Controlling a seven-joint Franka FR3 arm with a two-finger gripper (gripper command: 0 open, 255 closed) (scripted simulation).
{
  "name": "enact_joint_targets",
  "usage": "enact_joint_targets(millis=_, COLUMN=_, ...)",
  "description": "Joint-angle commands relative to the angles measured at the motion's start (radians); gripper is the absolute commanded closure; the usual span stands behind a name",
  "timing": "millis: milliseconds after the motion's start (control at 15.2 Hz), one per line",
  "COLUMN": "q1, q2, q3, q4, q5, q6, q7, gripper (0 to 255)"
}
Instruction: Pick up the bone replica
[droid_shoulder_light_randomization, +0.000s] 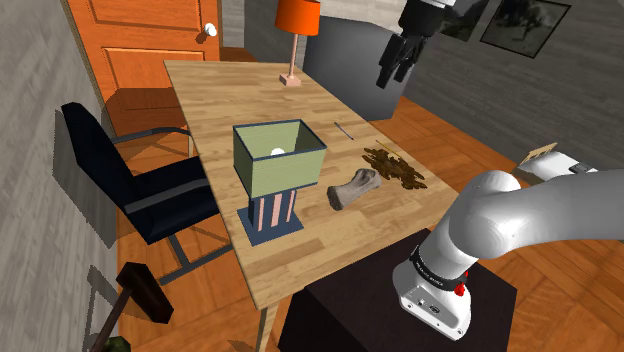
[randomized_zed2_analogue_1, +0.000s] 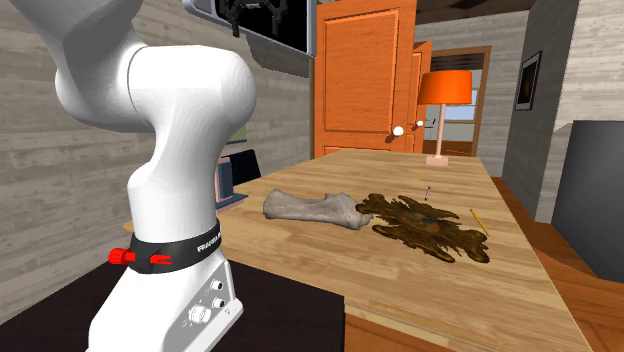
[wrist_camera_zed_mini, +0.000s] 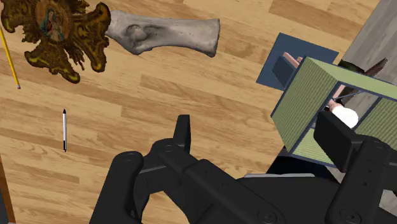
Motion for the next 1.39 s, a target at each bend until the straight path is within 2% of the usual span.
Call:
enact_joint_targets(millis=0, q1=0.0, q2=0.0, q3=0.0, q4=0.0, q5=0.0, q6=0.0, q7=0.0, gripper=0)
enact_joint_targets(millis=396, q1=0.059, q2=-0.062, q3=-0.13, q4=-0.204, q5=-0.074, q6=0.123, q7=-0.291, gripper=0)
enact_joint_targets(millis=726, q1=0.095, q2=-0.063, q3=-0.256, q4=-0.333, q5=-0.155, q6=0.234, q7=-0.536, gripper=0)
enact_joint_targets(millis=1056, q1=0.13, q2=-0.006, q3=-0.398, q4=-0.421, q5=-0.247, q6=0.364, q7=-0.784, gripper=0)
enact_joint_targets(millis=1320, q1=0.17, q2=0.088, q3=-0.523, q4=-0.46, q5=-0.316, q6=0.486, q7=-0.984, gripper=0)
